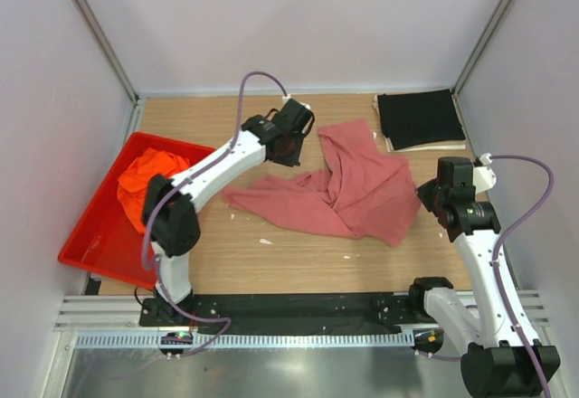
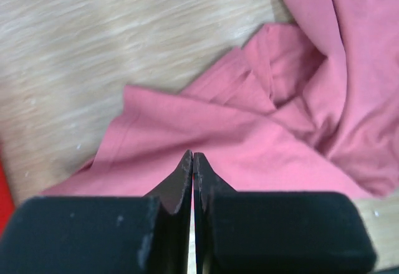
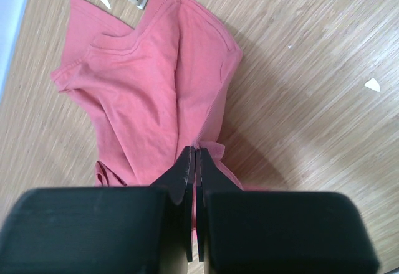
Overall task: Fold and stack the t-shirts
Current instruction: Flatten the tshirt out
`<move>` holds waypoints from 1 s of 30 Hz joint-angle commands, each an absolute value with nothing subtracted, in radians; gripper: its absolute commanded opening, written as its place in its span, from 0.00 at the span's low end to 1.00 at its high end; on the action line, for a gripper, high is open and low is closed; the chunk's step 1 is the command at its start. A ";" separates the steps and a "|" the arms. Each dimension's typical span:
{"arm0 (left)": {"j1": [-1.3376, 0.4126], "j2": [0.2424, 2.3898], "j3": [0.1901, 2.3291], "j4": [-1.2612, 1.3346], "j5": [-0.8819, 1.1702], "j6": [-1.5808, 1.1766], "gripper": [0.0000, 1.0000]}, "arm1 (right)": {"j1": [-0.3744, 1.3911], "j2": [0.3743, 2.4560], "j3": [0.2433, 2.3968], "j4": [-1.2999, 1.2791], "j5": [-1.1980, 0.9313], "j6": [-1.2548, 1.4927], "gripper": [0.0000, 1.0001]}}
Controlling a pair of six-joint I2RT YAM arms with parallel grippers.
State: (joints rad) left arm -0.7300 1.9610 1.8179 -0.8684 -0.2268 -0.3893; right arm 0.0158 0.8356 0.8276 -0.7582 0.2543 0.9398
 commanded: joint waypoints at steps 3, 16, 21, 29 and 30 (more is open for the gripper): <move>-0.750 1.703 1.531 -0.806 -0.250 -0.466 0.00 | 0.014 0.801 0.858 -0.772 0.279 0.911 0.01; -0.729 1.925 1.543 -0.684 -0.068 -0.143 0.63 | 0.014 0.779 0.845 -0.761 0.218 0.911 0.01; -0.719 2.022 1.620 -0.738 -0.136 -0.141 0.13 | 0.014 0.784 0.851 -0.755 0.225 0.908 0.01; -0.739 1.875 1.674 -0.851 -0.225 -0.282 0.00 | 0.014 0.821 0.862 -0.771 0.232 0.890 0.01; -0.752 1.796 1.643 -0.857 -0.282 -0.357 0.00 | 0.014 0.821 0.865 -0.781 0.250 0.885 0.01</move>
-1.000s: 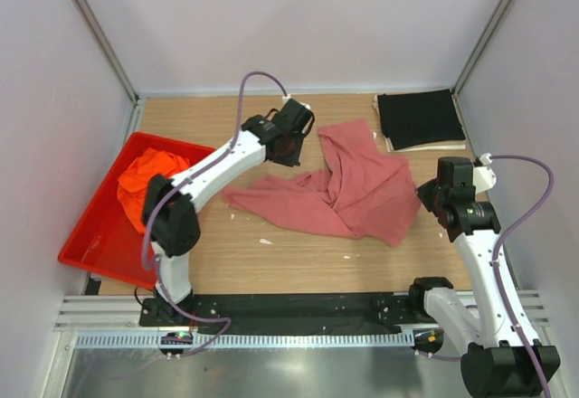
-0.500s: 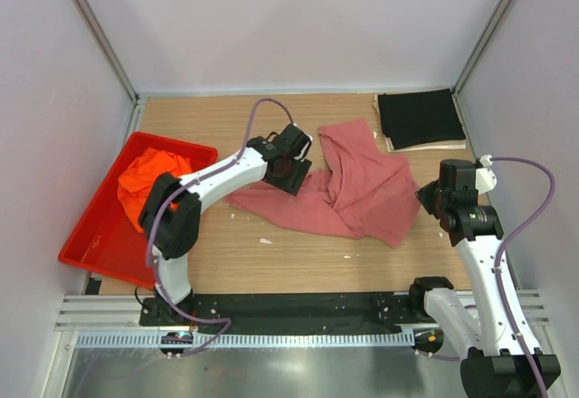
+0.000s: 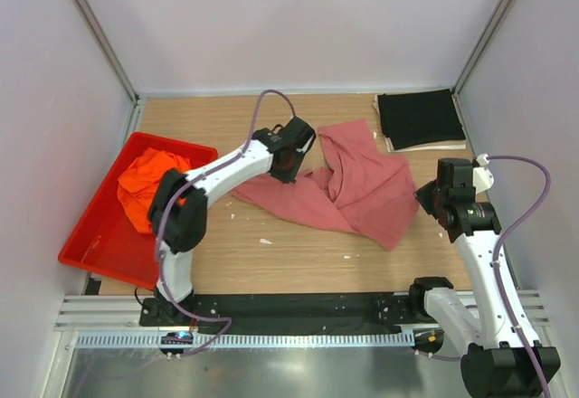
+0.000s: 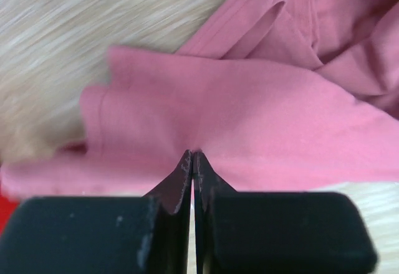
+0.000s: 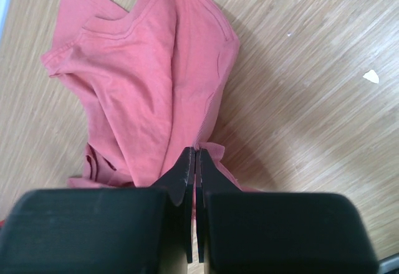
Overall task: Fold and stack the t-shirts
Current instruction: Flatten the tshirt out
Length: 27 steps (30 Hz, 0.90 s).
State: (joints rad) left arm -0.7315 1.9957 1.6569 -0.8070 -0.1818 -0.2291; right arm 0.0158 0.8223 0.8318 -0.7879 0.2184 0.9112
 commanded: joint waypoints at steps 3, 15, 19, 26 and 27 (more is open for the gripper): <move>-0.813 1.682 1.456 -0.858 -0.334 -0.480 0.00 | 0.015 0.813 0.871 -0.814 0.279 0.865 0.01; -0.996 1.583 1.135 -1.110 -0.435 -0.945 0.49 | 0.015 0.772 0.807 -0.853 0.169 0.798 0.01; -0.907 1.617 1.363 -1.194 -0.526 -0.910 0.56 | 0.014 0.756 0.782 -0.835 0.106 0.796 0.01; -0.850 1.834 1.623 -1.144 -0.476 -0.884 0.57 | 0.015 0.716 0.739 -0.815 0.061 0.793 0.01; -0.854 1.898 1.653 -1.161 -0.503 -0.906 0.56 | 0.014 0.713 0.733 -0.812 0.046 0.795 0.01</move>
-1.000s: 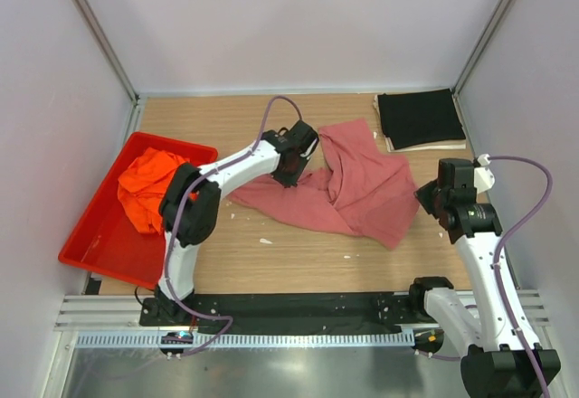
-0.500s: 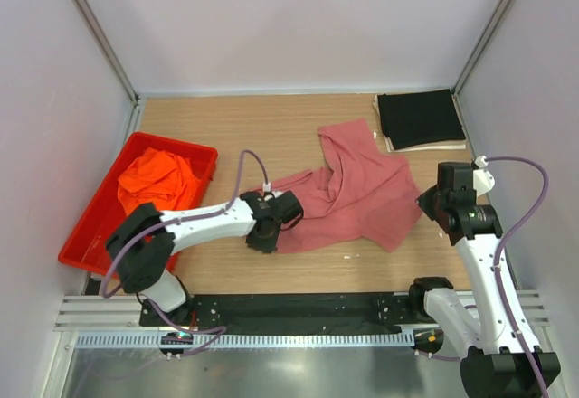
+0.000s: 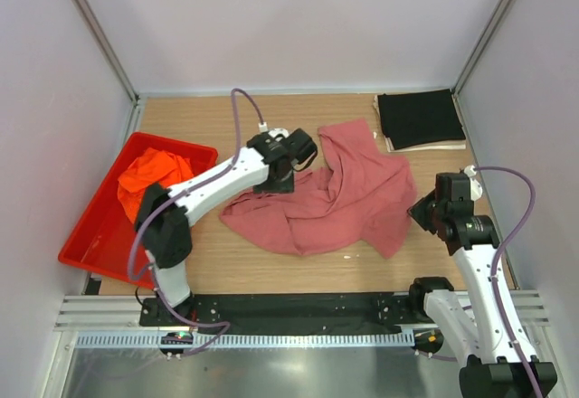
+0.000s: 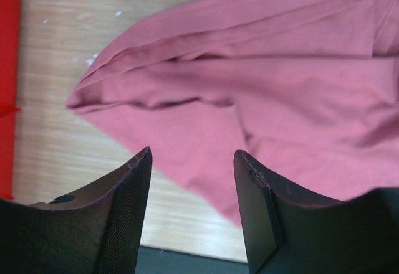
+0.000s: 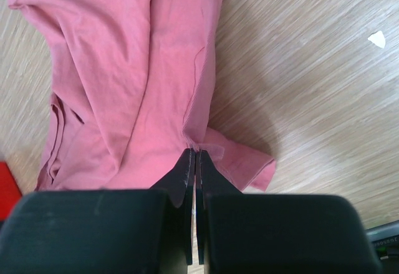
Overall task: Fold and stack the t-shirts
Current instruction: Flatten the tshirt out
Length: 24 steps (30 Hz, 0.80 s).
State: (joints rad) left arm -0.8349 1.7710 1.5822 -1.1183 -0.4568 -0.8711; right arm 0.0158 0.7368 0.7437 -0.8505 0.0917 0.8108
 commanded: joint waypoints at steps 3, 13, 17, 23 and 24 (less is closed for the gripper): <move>-0.864 1.969 1.718 -1.187 -0.515 -0.942 0.54 | 0.014 0.718 0.706 -0.781 0.022 0.796 0.01; -0.868 2.100 1.755 -1.204 -0.538 -1.051 0.51 | 0.014 0.713 0.690 -0.776 0.014 0.761 0.01; -0.867 2.137 1.775 -1.216 -0.563 -1.061 0.51 | 0.015 0.707 0.683 -0.770 -0.029 0.759 0.01; -0.867 2.158 1.792 -1.210 -0.592 -1.048 0.41 | 0.014 0.710 0.681 -0.770 -0.029 0.753 0.01; -0.867 2.160 1.792 -1.218 -0.597 -1.051 0.39 | 0.015 0.707 0.683 -0.772 -0.026 0.752 0.01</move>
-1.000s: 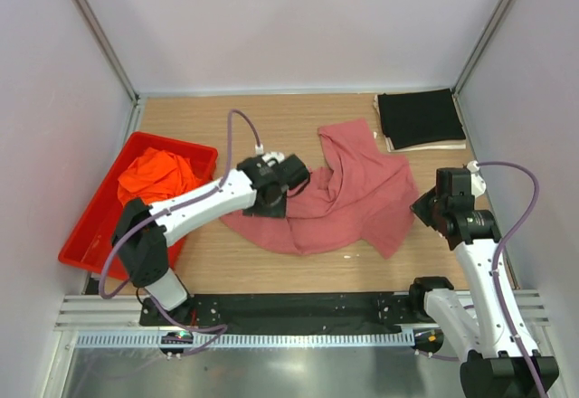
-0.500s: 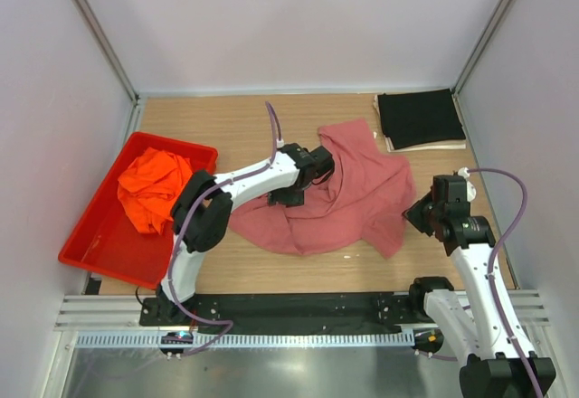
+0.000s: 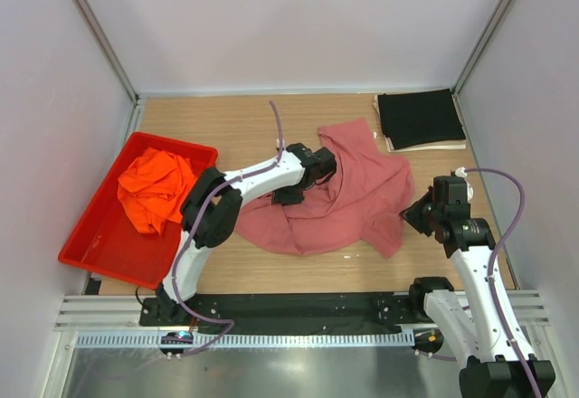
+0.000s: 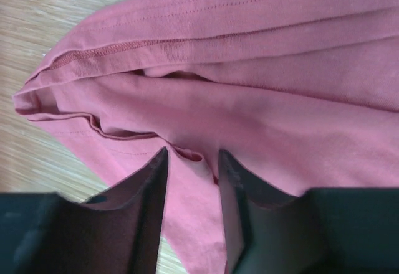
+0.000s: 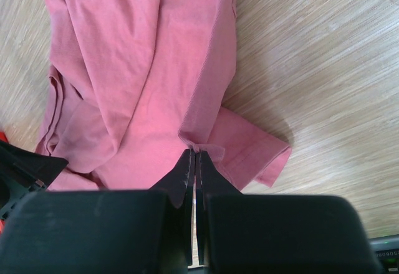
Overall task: Fold and stack the t-shirts
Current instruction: Flatten the tshirt out
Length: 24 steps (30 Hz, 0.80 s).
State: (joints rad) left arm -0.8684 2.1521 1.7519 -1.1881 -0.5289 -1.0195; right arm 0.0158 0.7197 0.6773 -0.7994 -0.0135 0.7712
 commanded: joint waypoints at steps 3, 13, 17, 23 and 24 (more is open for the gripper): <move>-0.867 2.152 1.767 -1.206 -0.591 -1.052 0.29 | 0.015 0.706 0.686 -0.776 -0.012 0.753 0.01; -0.870 2.033 1.719 -1.222 -0.600 -1.039 0.00 | 0.015 0.721 0.776 -0.840 0.070 0.778 0.01; -0.874 1.829 1.828 -1.344 -0.737 -1.017 0.00 | 0.014 0.779 0.964 -0.882 0.146 0.822 0.01; -0.876 1.527 2.014 -1.451 -0.865 -0.983 0.00 | 0.014 0.864 1.369 -1.046 0.291 0.828 0.01; -0.876 1.426 1.996 -1.433 -0.867 -0.976 0.00 | 0.014 0.859 1.444 -1.070 0.329 0.824 0.01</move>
